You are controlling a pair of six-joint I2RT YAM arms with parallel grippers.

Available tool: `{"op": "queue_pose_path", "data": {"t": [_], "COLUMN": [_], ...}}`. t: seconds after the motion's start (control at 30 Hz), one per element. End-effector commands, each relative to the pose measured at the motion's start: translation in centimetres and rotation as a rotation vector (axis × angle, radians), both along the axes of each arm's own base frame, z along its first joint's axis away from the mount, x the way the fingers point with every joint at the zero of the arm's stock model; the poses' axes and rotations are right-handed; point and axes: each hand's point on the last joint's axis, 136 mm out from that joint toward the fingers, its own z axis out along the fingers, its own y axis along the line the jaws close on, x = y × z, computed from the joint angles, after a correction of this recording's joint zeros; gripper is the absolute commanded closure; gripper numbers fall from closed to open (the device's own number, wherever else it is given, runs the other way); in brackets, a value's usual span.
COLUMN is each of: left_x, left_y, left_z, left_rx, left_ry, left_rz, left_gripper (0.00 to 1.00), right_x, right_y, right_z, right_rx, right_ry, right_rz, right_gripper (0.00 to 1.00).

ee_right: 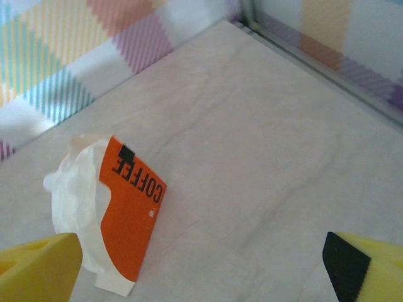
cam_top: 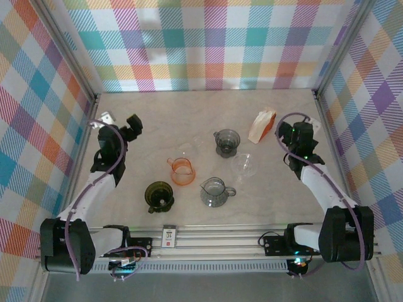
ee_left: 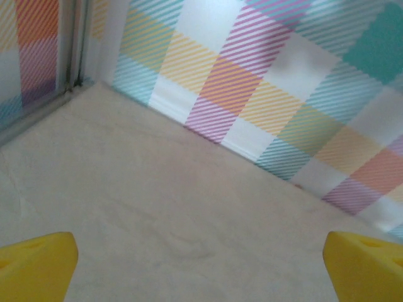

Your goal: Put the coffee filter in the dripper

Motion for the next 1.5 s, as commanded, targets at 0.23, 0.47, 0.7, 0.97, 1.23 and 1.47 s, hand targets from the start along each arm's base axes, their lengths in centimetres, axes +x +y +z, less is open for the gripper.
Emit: {"op": "queue_pose_path", "data": {"t": [0.23,0.47,0.7,0.97,1.23,1.47], "left_x": [-1.2,-5.6,-10.5,-13.3,-14.4,-15.0], "left_y": [-4.8,-12.6,-16.2,-16.6,-15.0,-13.7], "left_z": [-0.6,0.5,-1.7,-4.5,-6.9,-7.2], "left_rx": [-0.397,-0.424,-0.407,-0.412,-0.381,-0.36], "left_ry": [0.124,0.129,0.235,0.292,0.384,0.397], "left_rz": [-0.179,-0.465,-0.601,-0.619,-0.533,-0.477], "left_gripper": [0.0,0.0,0.04,0.02,0.03,0.04], "right_x": [-2.4,-6.8,-12.3,-15.0,-17.1,-18.9], "right_y": [10.7,18.5,26.9,30.2,32.0,33.6], "right_z": [-1.1,-1.7,-3.2,-6.6,-8.4,-8.4], "right_rx": [0.201,0.099,0.085,0.042,0.051,0.082], "right_ry": [0.18,0.263,0.363,0.456,0.512,0.511], "right_rz": [0.45,0.773,1.107,1.184,1.224,1.25], "right_gripper": [0.01,0.01,0.05,0.07,0.11,0.13]}}
